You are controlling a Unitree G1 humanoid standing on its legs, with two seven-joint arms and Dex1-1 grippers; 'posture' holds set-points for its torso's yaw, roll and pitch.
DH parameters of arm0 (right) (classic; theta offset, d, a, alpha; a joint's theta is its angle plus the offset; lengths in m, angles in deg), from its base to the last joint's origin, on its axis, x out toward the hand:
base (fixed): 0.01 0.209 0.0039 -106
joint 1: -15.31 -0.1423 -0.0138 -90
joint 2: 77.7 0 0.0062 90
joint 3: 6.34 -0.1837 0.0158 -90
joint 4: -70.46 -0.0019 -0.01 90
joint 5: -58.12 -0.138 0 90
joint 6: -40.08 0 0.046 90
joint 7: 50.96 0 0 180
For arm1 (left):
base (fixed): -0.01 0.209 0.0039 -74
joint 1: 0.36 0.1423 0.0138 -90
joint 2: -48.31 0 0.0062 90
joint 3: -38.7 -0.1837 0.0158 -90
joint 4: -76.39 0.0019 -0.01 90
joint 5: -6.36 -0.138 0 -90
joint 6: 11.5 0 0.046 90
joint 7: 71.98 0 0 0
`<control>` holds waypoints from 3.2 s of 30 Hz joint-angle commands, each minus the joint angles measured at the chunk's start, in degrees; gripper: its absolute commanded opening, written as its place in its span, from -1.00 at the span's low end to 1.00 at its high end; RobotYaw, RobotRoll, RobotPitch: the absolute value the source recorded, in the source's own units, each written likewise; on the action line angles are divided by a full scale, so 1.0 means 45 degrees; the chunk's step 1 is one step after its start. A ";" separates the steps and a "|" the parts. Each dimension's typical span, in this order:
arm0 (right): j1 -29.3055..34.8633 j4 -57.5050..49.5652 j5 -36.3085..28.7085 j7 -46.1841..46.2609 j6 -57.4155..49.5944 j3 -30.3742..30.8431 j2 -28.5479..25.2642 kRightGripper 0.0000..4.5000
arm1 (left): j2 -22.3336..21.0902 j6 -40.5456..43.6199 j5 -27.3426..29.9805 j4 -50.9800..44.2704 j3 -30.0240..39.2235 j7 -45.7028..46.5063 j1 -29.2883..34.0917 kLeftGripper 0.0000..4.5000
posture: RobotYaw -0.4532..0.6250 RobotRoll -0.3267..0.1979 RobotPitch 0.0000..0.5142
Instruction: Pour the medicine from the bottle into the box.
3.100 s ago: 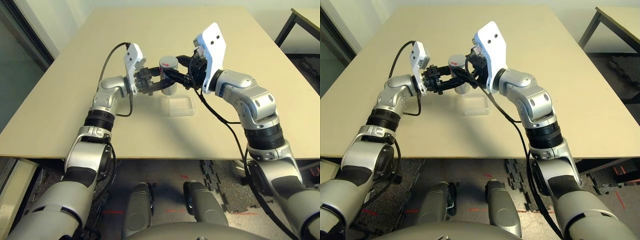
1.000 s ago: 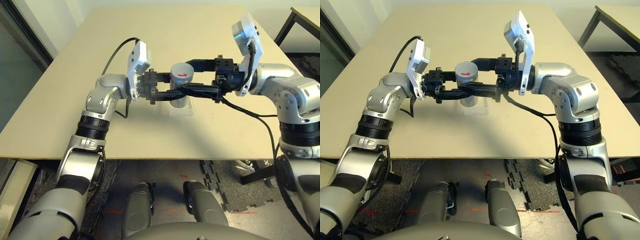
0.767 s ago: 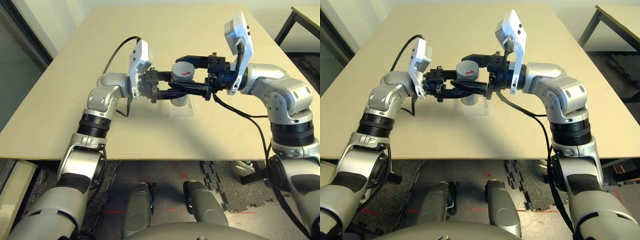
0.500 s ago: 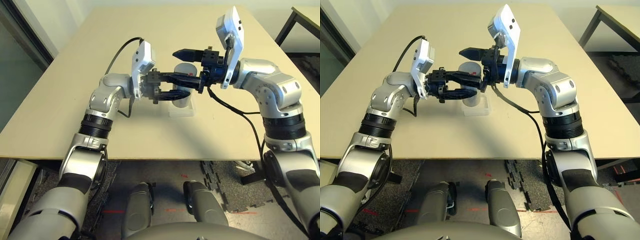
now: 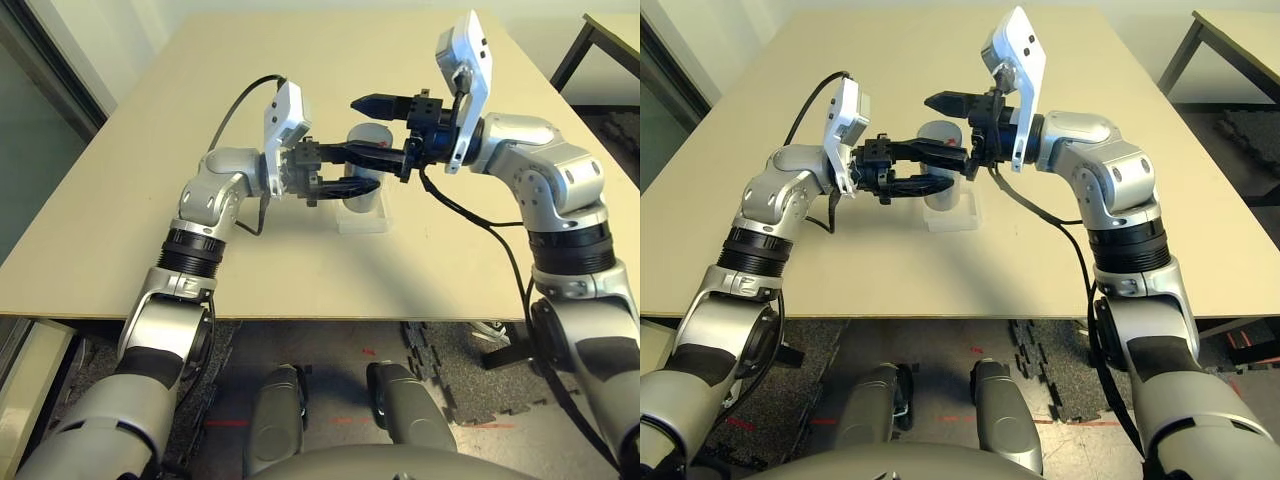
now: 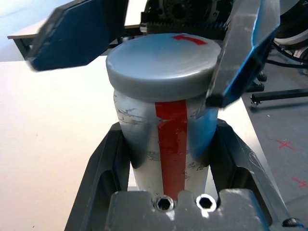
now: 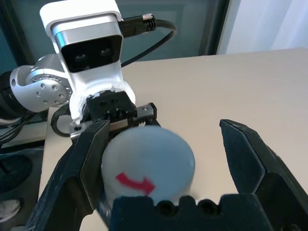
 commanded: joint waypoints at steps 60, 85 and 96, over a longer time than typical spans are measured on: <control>-0.0250 -0.0925 0.0404 0.1656 -0.0995 0.0716 -0.0112 1.00 | 0.0193 -0.1042 -0.0373 0.1479 0.0092 -0.0219 -0.0330 0.12 | -0.47 0.25 -0.62; 0.0794 -0.1950 -0.0813 0.1955 -0.2383 -0.1367 -0.1206 1.00 | 0.0174 -0.1189 -0.0381 0.1705 0.0144 -0.0243 -0.0312 0.12 | -0.49 0.25 -0.60; 0.1389 -0.2287 -0.1152 0.2111 -0.2619 -0.1868 -0.1799 1.00 | 0.0148 -0.1302 -0.0415 0.1955 0.0163 -0.0307 -0.0433 0.12 | -0.51 0.25 -0.60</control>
